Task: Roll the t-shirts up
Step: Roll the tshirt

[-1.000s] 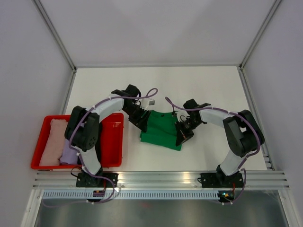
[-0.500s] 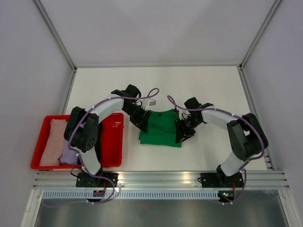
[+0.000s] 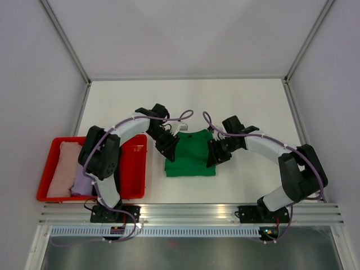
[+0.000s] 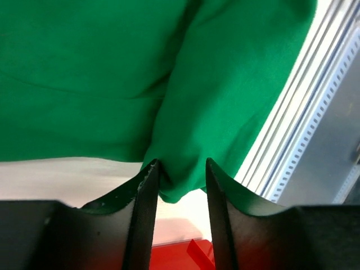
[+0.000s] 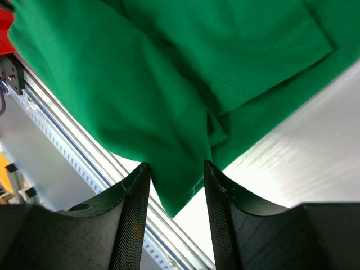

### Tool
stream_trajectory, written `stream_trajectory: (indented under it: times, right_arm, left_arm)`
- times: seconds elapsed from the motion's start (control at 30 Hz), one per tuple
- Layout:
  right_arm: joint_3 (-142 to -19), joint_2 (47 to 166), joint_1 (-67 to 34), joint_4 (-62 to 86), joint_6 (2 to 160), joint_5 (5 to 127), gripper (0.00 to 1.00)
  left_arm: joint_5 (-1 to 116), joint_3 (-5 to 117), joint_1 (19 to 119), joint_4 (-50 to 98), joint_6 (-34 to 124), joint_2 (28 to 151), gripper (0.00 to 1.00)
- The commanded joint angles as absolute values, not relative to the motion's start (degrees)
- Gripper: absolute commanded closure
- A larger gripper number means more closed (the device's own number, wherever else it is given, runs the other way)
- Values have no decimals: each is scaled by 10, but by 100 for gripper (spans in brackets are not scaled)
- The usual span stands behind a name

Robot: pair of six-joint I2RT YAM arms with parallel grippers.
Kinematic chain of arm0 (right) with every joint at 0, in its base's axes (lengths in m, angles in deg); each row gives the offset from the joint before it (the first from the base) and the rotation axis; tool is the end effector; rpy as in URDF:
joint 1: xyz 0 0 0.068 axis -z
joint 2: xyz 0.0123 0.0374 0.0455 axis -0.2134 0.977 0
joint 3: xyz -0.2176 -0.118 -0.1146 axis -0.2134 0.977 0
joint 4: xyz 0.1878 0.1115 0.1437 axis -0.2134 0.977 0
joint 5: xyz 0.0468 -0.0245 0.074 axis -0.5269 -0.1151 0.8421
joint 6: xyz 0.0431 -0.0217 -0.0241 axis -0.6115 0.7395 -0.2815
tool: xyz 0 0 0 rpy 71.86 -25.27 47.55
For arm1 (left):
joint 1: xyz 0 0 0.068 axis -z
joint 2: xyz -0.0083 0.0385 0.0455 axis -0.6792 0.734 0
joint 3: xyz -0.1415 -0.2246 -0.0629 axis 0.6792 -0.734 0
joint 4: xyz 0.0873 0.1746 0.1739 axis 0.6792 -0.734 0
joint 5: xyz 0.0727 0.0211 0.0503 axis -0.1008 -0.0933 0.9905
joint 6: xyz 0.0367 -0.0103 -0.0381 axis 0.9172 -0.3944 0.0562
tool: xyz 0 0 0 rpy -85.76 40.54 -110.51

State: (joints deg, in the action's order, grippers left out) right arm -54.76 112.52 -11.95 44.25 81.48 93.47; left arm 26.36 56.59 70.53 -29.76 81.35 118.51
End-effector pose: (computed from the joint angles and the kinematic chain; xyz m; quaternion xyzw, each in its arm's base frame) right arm 0.2411 0.1311 0.1818 -0.1998 0.9185 0.3299 0.0869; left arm 0.2883 -0.1771 0.1887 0.4322 0.8348 -0.3385 0.0422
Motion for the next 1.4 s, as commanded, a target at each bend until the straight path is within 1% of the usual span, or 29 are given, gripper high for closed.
stream_trajectory:
  times: [0.0, 0.13, 0.17, 0.23, 0.3, 0.33, 0.37, 0.4, 0.47, 0.5, 0.53, 0.57, 0.6, 0.63, 0.67, 0.73, 0.8, 0.83, 0.9, 0.93, 0.97, 1.0, 1.13, 1.17, 1.37]
  right_arm:
    - [-539, 1161, -122, 397, 798, 967, 52]
    - [-537, 1174, -122, 394, 798, 960, 52]
    - [-537, 1174, -122, 387, 795, 963, 54]
    - [-536, 1173, -122, 386, 793, 973, 57]
    - [-533, 1168, -124, 392, 795, 976, 64]
    - [-528, 1167, -125, 394, 795, 976, 67]
    - [-524, 1163, -125, 398, 796, 977, 73]
    - [-521, 1161, -127, 397, 795, 977, 75]
    - [-512, 1155, -130, 397, 790, 977, 76]
    - [-509, 1152, -131, 397, 787, 978, 75]
    - [-508, 1149, -132, 402, 785, 981, 73]
    - [-507, 1137, -132, 406, 784, 980, 64]
    - [-506, 1129, -132, 411, 784, 977, 59]
    - [-506, 1121, -132, 424, 787, 973, 57]
    - [-506, 1102, -132, 431, 788, 970, 55]
    - [-500, 1081, -132, 445, 788, 975, 54]
    - [-489, 1052, -132, 449, 787, 980, 54]
    - [-487, 1045, -132, 448, 785, 978, 54]
    - [-488, 1035, -132, 443, 774, 944, 54]
    - [-491, 1036, -132, 429, 767, 927, 53]
    - [-505, 1071, -126, 405, 743, 902, 52]
    - [-506, 1071, -126, 405, 742, 902, 52]
    - [-513, 1102, -125, 376, 730, 887, 52]
    - [-513, 1110, -125, 363, 729, 888, 52]
    - [-512, 1138, -130, 320, 723, 882, 51]
  left_arm:
    - [223, 579, 720, -326, 873, 1195, 58]
    - [213, 556, 730, -336, 888, 1190, 62]
    - [211, 555, 732, -337, 891, 1188, 64]
    - [209, 555, 735, -340, 896, 1189, 65]
    - [200, 553, 736, -357, 912, 1189, 64]
    - [199, 551, 737, -362, 918, 1188, 63]
    - [200, 546, 738, -373, 933, 1187, 58]
    - [202, 543, 739, -375, 939, 1187, 55]
    - [203, 540, 739, -379, 944, 1191, 52]
    - [203, 539, 741, -380, 943, 1192, 52]
    - [203, 538, 742, -378, 944, 1196, 56]
    - [204, 537, 745, -377, 941, 1198, 60]
    - [204, 538, 749, -376, 940, 1199, 64]
    - [205, 539, 751, -373, 938, 1199, 72]
    - [203, 539, 753, -370, 938, 1195, 75]
    - [202, 539, 760, -365, 942, 1190, 75]
    - [208, 536, 776, -365, 962, 1175, 73]
    - [214, 530, 782, -364, 969, 1171, 68]
    - [225, 526, 791, -362, 983, 1163, 63]
    - [230, 526, 791, -359, 980, 1163, 57]
    - [256, 525, 787, -357, 975, 1161, 48]
    - [256, 525, 787, -357, 975, 1161, 48]
    - [267, 511, 783, -345, 968, 1142, 41]
    - [273, 507, 783, -340, 963, 1136, 28]
    - [319, 477, 790, -300, 931, 1137, 24]
